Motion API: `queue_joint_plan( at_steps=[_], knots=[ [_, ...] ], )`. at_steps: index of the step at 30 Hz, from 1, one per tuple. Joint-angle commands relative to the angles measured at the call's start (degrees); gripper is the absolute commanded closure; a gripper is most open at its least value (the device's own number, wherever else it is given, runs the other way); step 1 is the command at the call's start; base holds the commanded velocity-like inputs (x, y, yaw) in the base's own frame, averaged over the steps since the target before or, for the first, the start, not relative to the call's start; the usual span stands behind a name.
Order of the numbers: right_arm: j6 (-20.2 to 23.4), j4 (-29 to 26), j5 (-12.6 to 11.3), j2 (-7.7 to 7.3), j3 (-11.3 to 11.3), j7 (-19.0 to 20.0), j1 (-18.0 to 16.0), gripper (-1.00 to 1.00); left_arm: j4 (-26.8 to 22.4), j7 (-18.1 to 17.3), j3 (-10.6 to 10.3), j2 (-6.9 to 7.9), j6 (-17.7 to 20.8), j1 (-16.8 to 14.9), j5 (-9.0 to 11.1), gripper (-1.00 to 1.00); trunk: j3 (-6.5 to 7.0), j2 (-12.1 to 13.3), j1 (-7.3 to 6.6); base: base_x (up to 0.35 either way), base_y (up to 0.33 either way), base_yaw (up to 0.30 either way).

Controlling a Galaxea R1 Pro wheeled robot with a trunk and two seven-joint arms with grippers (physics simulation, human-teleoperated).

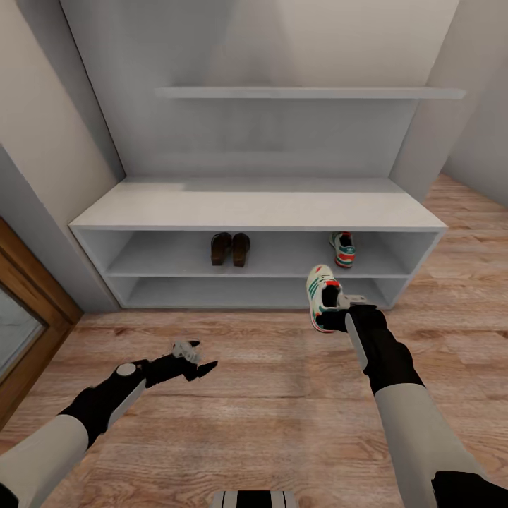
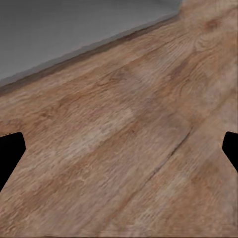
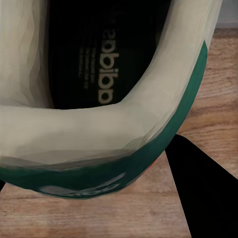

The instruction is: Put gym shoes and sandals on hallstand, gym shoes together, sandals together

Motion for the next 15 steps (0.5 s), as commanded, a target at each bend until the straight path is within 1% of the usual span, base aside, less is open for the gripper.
queue_joint_plan(
  at_steps=[1, 2, 3, 4, 5, 7, 9, 12, 13, 15],
  knots=[
    [0.2, -0.1, 0.3, 0.08, -0.1, 0.1, 0.0, 1.00, 1.1, -3.9, -0.7, 0.31, -2.4, -0.1, -2.2, -1.00, -0.04, 0.0, -0.01, 0.001, 0.000, 0.000],
    [0.2, -0.1, 0.3, 0.10, -0.1, 0.1, 0.0, 1.00, 2.4, -8.3, -0.9, 0.43, -4.5, 0.0, -4.2, -1.00, -0.04, 0.0, -0.01, 0.000, 0.000, 0.000],
    [0.2, -0.1, 0.3, 0.12, -0.1, 0.1, 0.0, 1.00, 3.2, -11.1, -1.0, 0.47, -5.9, 0.0, -5.2, -1.00, -0.04, 0.0, -0.01, 0.019, 0.000, 0.000],
    [0.2, -0.1, 0.3, 0.12, -0.1, 0.1, 0.0, 1.00, 3.5, -12.4, -1.0, 0.48, -6.6, 0.0, -5.6, -1.00, -0.04, 0.0, -0.01, 0.042, 0.000, 0.000],
    [0.2, -0.1, 0.3, 0.13, -0.1, 0.1, 0.0, 1.00, 3.9, -14.8, -1.0, 0.51, -7.9, 0.0, -6.2, -1.00, -0.04, 0.0, -0.01, 0.103, 0.000, 0.000],
    [0.2, -0.1, 0.3, 0.14, -0.1, 0.1, 0.0, 1.00, 4.5, -18.3, -1.0, 0.53, -9.8, 0.0, -6.8, -1.00, -0.04, 0.0, -0.01, 0.200, 0.000, 0.000],
    [0.2, -0.1, 0.3, 0.15, -0.1, 0.1, 0.0, 1.00, 4.7, -20.4, -1.1, 0.54, -10.7, 0.0, -7.0, -1.00, -0.04, 0.0, -0.01, 0.284, 0.000, 0.000],
    [0.2, -0.1, 0.3, 0.15, -0.1, 0.1, 0.0, 1.00, 4.9, -21.8, -1.4, 0.49, -11.3, 0.0, -7.4, -1.00, -0.04, 0.0, -0.01, 0.323, 0.000, 0.000],
    [0.2, -0.1, 0.3, 0.15, -0.1, 0.1, 0.0, 1.00, 4.9, -21.9, -1.9, 0.48, -11.3, 0.0, -7.8, -1.00, -0.04, 0.0, -0.01, 0.336, 0.000, 0.000],
    [0.2, -0.1, 0.3, 0.15, 0.0, 0.1, 0.0, 1.00, 4.9, -22.1, -4.3, 0.41, -11.4, 0.0, -9.3, -1.00, -0.04, 0.0, -0.01, 0.315, 0.000, 0.000]
  ],
)
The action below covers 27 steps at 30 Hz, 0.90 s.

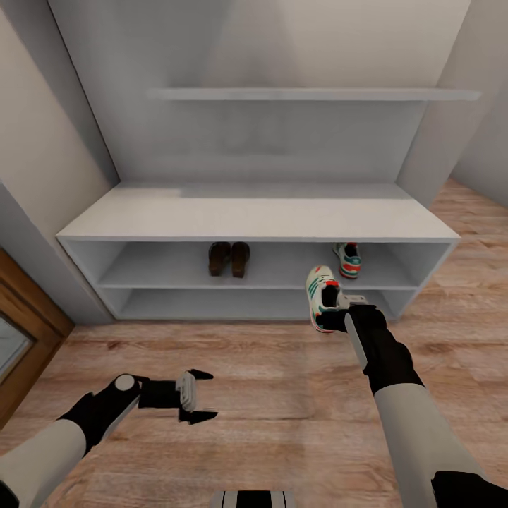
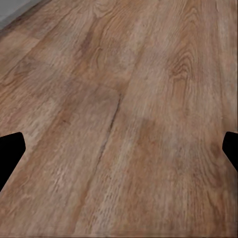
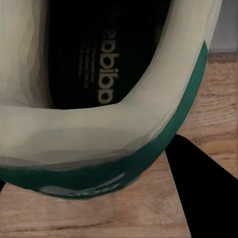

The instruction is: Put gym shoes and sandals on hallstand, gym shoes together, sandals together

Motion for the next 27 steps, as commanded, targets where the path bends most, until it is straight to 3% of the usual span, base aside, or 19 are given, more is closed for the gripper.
queue_joint_plan(
  at_steps=[1, 3, 7, 27],
  knots=[
    [0.3, -0.1, 0.3, 0.06, -0.1, 0.1, 0.0, 1.00, 0.0, 0.1, -1.6, 0.04, -0.3, -0.1, 0.0, -1.00, -0.05, 0.0, 0.02, 0.226, 0.000, 0.000],
    [0.3, -0.1, 0.2, 0.06, -0.1, 0.1, 0.0, 1.00, 0.0, 0.0, -3.3, -0.08, -0.3, -0.1, -0.6, -1.00, -0.05, 0.0, 0.02, 0.110, 0.000, 0.000],
    [0.3, -0.1, 0.3, 0.06, -0.1, 0.1, 0.0, 1.00, 0.0, 0.0, -4.0, -0.13, -0.3, -0.1, -0.8, -1.00, -0.05, 0.0, 0.02, 0.043, 0.000, 0.000],
    [0.2, 0.1, 0.3, -0.10, -0.1, 0.0, 0.0, 1.00, 0.0, 0.0, -4.2, -0.23, -0.3, -0.1, -0.9, -1.00, -0.05, 0.0, 0.02, 0.229, 0.000, 0.000]
  ],
)
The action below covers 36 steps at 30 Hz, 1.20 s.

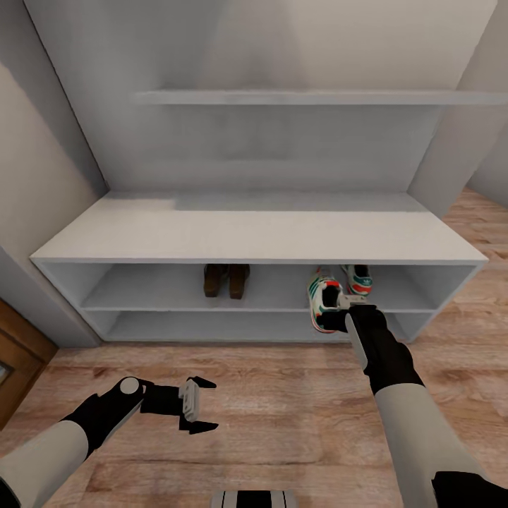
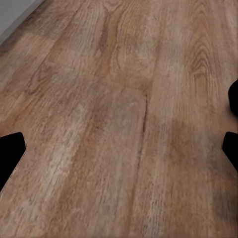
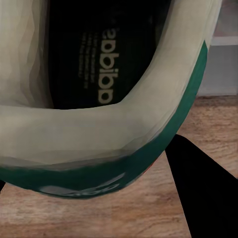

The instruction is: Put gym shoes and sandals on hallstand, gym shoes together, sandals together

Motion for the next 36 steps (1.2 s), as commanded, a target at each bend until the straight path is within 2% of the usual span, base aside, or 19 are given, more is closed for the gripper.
queue_joint_plan(
  at_steps=[1, 26, 29, 36],
  knots=[
    [0.2, 0.0, 0.3, 0.05, -0.1, 0.1, 0.0, 1.00, 0.0, 0.1, -0.5, 0.07, -0.3, -0.1, 0.5, -1.00, -0.05, 0.0, 0.01, 0.117, 0.000, 0.000],
    [0.2, 0.2, 0.3, 0.04, -0.1, 0.1, 0.0, 1.00, 0.0, -0.1, -0.2, -0.36, 0.1, -0.1, 1.0, -1.00, -0.05, 0.0, 0.01, 0.008, 0.000, 0.000],
    [0.2, 0.2, 0.3, 0.04, -0.2, 0.1, 0.0, 1.00, -0.1, -0.1, -0.1, -0.37, 0.1, -0.1, 1.1, -1.00, -0.71, -0.1, 0.08, 0.000, 0.000, 0.000],
    [0.2, 0.2, 0.3, 0.05, -0.2, 0.1, 0.0, 1.00, 0.0, 0.0, -0.1, -0.59, 0.1, -0.1, 1.1, -1.00, -0.71, -0.1, 0.08, 0.000, 0.000, 0.000]
  ],
)
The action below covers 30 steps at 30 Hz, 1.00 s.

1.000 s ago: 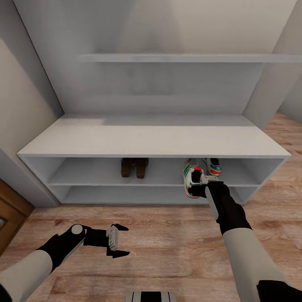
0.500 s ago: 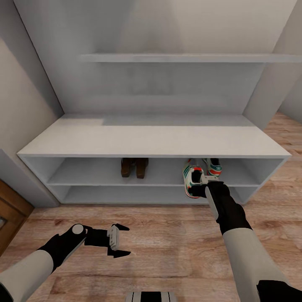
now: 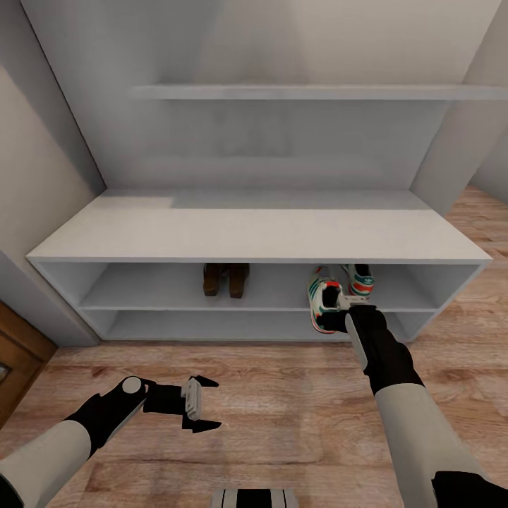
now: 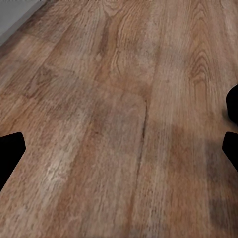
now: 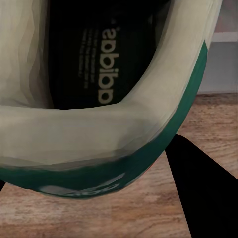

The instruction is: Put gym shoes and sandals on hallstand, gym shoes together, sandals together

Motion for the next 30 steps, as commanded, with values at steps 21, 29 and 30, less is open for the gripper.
queue_joint_plan(
  at_steps=[21, 29, 30],
  knots=[
    [0.3, -0.1, 0.3, 0.07, -0.1, 0.1, 0.0, 1.00, 0.0, 0.3, -0.5, -0.05, -0.3, -0.1, 0.2, -1.00, -0.05, 0.0, -0.01, 0.065, 0.000, 0.000],
    [0.3, -0.1, 0.3, 0.05, -0.1, 0.1, 0.0, 1.00, 0.1, 0.4, -0.5, -0.06, -0.3, -0.1, 0.2, -1.00, -0.05, 0.0, -0.01, 0.120, 0.000, 0.000],
    [0.3, -0.1, 0.3, 0.05, -0.1, 0.1, 0.0, 1.00, 0.0, 0.4, -0.5, -0.06, -0.3, -0.1, 0.2, -1.00, -0.05, 0.0, -0.01, 0.033, 0.000, 0.000]
  ],
)
